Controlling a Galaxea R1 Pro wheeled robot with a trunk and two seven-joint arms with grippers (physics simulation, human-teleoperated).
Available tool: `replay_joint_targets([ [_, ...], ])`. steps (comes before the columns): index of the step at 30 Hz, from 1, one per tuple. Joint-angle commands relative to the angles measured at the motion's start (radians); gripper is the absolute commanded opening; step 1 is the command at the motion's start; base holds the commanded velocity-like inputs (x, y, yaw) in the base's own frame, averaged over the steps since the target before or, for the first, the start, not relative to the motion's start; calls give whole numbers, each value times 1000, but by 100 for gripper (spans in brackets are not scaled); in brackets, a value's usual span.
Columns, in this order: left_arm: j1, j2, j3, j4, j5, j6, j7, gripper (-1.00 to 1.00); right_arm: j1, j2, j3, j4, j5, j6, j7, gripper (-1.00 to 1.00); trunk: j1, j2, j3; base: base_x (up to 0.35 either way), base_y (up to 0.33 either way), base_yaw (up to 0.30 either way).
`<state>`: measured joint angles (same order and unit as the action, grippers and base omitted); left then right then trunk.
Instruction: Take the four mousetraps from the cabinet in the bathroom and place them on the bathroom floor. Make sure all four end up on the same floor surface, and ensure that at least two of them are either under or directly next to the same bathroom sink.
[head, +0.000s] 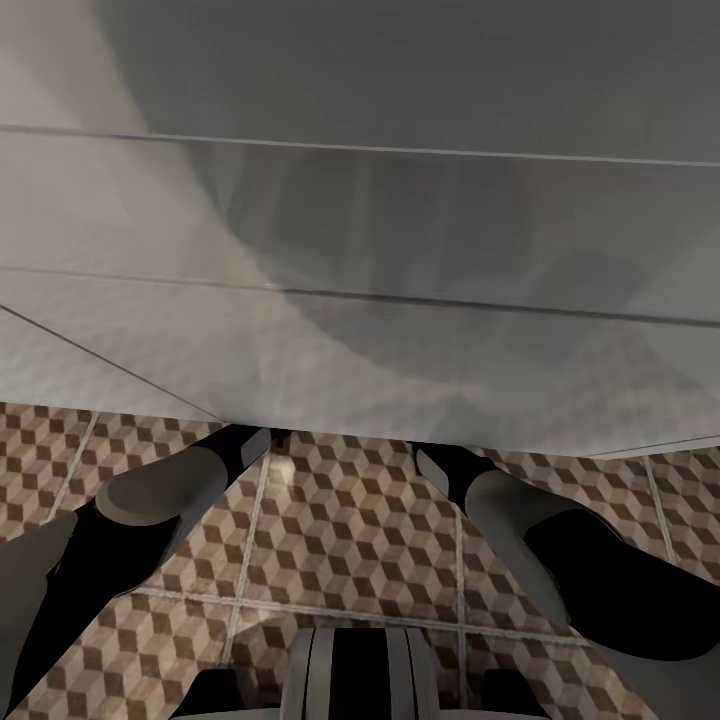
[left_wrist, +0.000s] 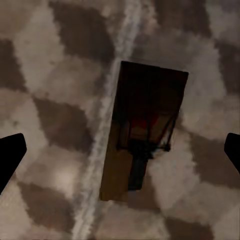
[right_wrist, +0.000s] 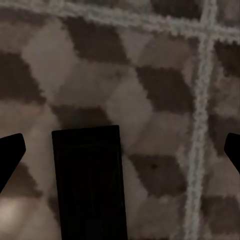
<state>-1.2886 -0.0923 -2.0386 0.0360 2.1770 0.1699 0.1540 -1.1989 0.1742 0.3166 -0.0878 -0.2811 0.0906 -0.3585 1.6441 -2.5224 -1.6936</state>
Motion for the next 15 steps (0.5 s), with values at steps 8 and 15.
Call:
replay_joint_targets([
  [8,-55,0,1,4,15,2,1,100,-64,0,19,-3,0,8,-5,100,0,0,0,0,0,0],
  [15,-55,0,1,4,15,1,1,100,-64,0,19,-2,0,7,-5,100,0,0,0,0,0,0],
])
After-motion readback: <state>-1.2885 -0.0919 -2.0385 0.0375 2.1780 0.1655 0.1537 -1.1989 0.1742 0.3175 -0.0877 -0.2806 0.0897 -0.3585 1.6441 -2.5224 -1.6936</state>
